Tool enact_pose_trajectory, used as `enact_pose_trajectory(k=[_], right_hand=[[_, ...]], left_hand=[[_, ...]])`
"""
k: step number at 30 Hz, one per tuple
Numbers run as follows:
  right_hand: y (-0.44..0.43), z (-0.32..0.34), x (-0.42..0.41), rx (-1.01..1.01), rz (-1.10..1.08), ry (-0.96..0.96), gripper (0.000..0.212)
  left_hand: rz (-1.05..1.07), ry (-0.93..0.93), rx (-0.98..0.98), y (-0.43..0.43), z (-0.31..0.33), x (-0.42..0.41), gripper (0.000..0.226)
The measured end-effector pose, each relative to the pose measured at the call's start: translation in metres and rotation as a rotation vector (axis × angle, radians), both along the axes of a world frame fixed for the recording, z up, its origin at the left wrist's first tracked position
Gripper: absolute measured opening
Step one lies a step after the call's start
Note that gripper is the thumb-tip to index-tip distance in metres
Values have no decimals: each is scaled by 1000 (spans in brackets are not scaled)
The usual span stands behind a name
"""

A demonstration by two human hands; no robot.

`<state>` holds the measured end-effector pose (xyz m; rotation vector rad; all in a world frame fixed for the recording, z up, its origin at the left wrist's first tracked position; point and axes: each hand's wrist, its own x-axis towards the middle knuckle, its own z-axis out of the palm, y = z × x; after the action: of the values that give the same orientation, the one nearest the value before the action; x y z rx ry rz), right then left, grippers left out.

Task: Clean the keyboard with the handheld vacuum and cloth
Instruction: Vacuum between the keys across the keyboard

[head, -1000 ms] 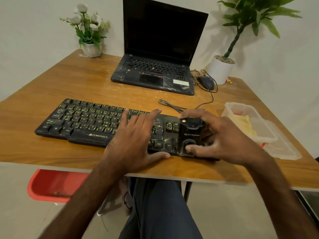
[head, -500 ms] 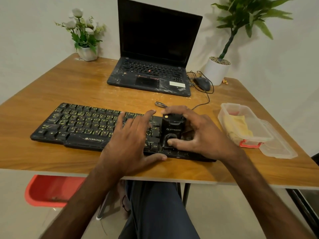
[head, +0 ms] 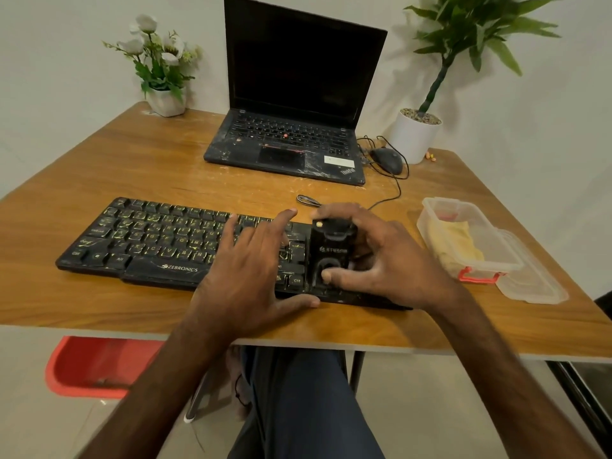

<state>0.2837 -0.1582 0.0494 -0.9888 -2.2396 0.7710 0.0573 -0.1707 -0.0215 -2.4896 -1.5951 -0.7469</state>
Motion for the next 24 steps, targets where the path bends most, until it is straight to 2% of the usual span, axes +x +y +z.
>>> enact_pose_trajectory(k=[2,5,10,14,18,22,24], right_hand=[[-1,1,4,22,-14,-19,69],[6,0,11,108,-148,-58,72],[-9,-1,11,39,-42,-17,70],[-1,-7,17,112,-185,-5,70],[-15,-1,20,-29,-32,38,69],[-8,-2,24,45,-165,-7,71],[-12,-2,23,54,-135,-5,71]], left_hand=[[3,6,-2,0,0,0,119],[-1,12,-4,0,0,0,119],[-1,-3,13,0,-1,0,120],[-4,2,1,-1,1,-1,120],[5,0,-5,-2,1,0,120],[-2,-6,-7,-1,1,-1,120],[-3,-16,-6,-1,1,-1,120]])
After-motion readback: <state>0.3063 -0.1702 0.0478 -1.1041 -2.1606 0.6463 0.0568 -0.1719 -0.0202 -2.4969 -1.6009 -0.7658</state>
